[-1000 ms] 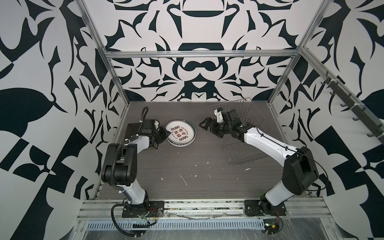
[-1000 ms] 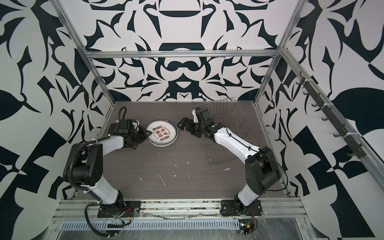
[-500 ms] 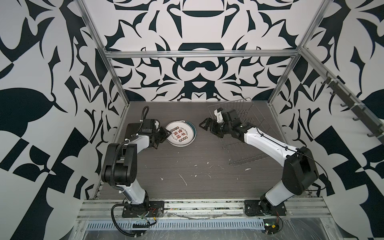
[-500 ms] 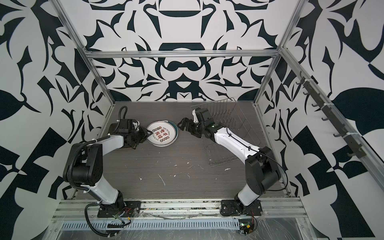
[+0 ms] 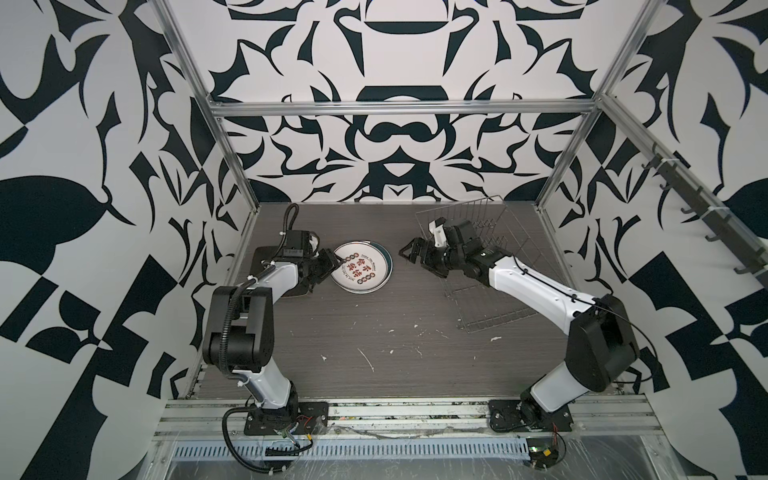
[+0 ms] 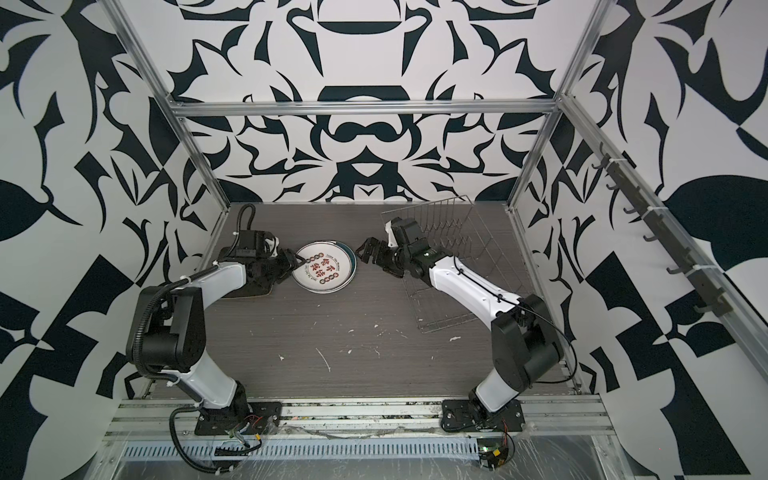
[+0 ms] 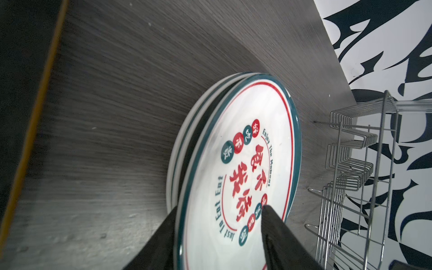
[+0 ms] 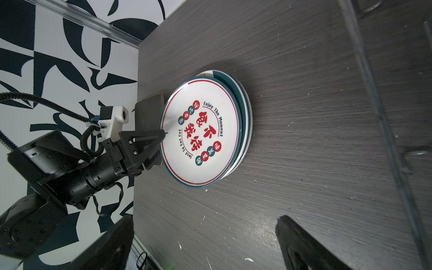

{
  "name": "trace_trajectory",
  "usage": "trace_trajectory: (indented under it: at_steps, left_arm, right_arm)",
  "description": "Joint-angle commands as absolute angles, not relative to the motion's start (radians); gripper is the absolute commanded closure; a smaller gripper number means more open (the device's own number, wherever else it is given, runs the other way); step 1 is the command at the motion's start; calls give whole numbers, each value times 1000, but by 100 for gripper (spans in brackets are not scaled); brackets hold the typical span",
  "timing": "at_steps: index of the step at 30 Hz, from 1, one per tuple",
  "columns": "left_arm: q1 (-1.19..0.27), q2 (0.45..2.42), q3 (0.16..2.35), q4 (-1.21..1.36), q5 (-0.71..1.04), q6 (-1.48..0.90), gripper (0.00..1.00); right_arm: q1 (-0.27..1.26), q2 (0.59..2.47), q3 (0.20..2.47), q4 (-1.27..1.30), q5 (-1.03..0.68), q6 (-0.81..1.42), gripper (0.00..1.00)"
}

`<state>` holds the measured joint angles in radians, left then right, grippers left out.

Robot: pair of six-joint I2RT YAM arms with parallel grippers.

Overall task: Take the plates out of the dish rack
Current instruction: 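Press the printed plate flat onto the stack with the left gripper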

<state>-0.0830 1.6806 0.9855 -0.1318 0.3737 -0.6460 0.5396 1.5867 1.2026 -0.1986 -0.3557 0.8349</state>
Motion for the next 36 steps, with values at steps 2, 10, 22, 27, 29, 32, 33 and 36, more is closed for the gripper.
trace_trajectory:
  at_steps: [2, 10, 22, 27, 29, 32, 33, 36]
  left_arm:
    - [-93, 1703, 1036, -216, 352, -603, 37]
    - [-103, 1724, 1076, -258, 338, -583, 27]
    - [-121, 1763, 1117, -267, 331, -578, 16]
    - [-126, 1763, 1118, -258, 350, -584, 16]
    - [-125, 1759, 1118, -269, 337, -587, 16]
    - [-125, 1752, 1115, -278, 322, -586, 11]
    - [-125, 1747, 1113, -279, 316, -587, 10]
    - [-126, 1731, 1109, -285, 302, -585, 9]
  right_arm:
    - [538, 1543, 1207, -184, -359, 830, 1]
    - [538, 1539, 1210, -188, -357, 827, 1]
    - [537, 1540, 1209, -195, -352, 821, 1]
    - [537, 1540, 1210, -198, -350, 819, 1]
    - [537, 1540, 1211, -198, -350, 819, 1]
    - [537, 1539, 1211, -198, -350, 818, 1]
    - [536, 1537, 1211, -199, -351, 818, 1]
    - [535, 1533, 1211, -203, -353, 815, 1]
